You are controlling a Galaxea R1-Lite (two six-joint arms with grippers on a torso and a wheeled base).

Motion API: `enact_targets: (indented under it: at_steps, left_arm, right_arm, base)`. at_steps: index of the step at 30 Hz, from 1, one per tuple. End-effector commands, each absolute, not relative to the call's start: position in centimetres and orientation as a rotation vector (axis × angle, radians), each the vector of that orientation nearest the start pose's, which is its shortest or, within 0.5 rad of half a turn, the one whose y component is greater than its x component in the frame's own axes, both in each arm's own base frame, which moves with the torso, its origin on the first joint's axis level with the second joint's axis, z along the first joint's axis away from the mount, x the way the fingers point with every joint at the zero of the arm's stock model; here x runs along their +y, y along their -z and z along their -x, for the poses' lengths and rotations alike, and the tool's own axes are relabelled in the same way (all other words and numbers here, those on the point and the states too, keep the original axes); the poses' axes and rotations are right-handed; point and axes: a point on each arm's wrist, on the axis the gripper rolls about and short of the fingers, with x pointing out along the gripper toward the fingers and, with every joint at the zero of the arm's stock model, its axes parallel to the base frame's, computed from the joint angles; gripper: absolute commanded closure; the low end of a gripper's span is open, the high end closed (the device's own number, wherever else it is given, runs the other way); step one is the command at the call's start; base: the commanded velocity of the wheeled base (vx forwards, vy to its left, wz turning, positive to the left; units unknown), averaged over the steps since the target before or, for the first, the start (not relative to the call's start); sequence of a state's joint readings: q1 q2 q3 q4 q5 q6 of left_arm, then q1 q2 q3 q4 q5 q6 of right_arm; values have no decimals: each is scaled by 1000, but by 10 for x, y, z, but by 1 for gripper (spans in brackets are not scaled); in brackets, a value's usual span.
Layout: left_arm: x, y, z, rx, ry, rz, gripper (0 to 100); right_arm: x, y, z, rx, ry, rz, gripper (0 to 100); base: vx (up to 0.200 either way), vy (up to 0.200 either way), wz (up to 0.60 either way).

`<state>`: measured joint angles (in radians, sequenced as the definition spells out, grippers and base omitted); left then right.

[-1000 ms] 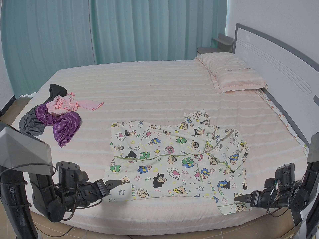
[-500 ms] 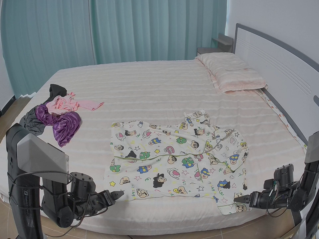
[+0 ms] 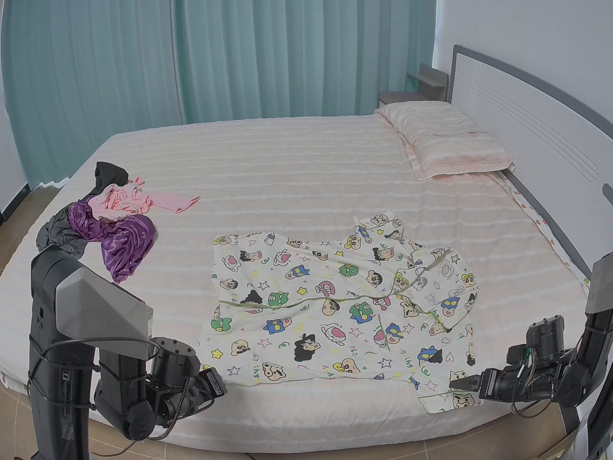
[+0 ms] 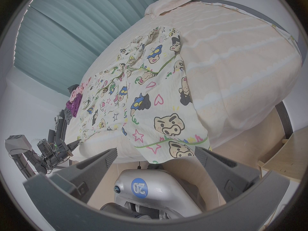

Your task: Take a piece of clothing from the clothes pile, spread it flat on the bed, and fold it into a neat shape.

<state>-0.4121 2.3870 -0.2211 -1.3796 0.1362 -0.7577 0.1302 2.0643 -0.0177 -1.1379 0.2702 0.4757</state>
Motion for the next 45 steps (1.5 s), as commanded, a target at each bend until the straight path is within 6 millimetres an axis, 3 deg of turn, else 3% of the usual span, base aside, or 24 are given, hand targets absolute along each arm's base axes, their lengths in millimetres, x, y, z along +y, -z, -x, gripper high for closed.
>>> enact_targets:
  at_steps: [1,9,20,31,36,37,45]
  left_arm:
    - [-97,56,-226,843,-52,479,100]
    - [-88,49,-207,887,-38,387,100]
    - [-80,49,-209,873,-69,339,100]
    - [-79,48,-208,873,-67,339,100]
    - [-80,48,-208,872,-64,340,100]
    - [-80,48,-208,872,-64,340,100]
    - [-80,48,-209,871,-60,342,100]
  right_arm:
    - [30,7,-185,999,-141,-500,0]
    - [28,6,-185,991,-132,-500,0]
    - [17,7,-187,975,-85,-515,0]
    - [18,43,-193,1056,-106,-440,0]
    - [18,47,-192,1071,-132,-403,0]
    - [18,47,-192,1071,-132,-403,100]
    - [18,61,-200,1018,-150,-389,100]
  base:
    - [0,0,0]
    - [0,0,0]
    - [0,0,0]
    - [0,0,0]
    - [0,0,0]
    - [0,0,0]
    - [0,0,0]
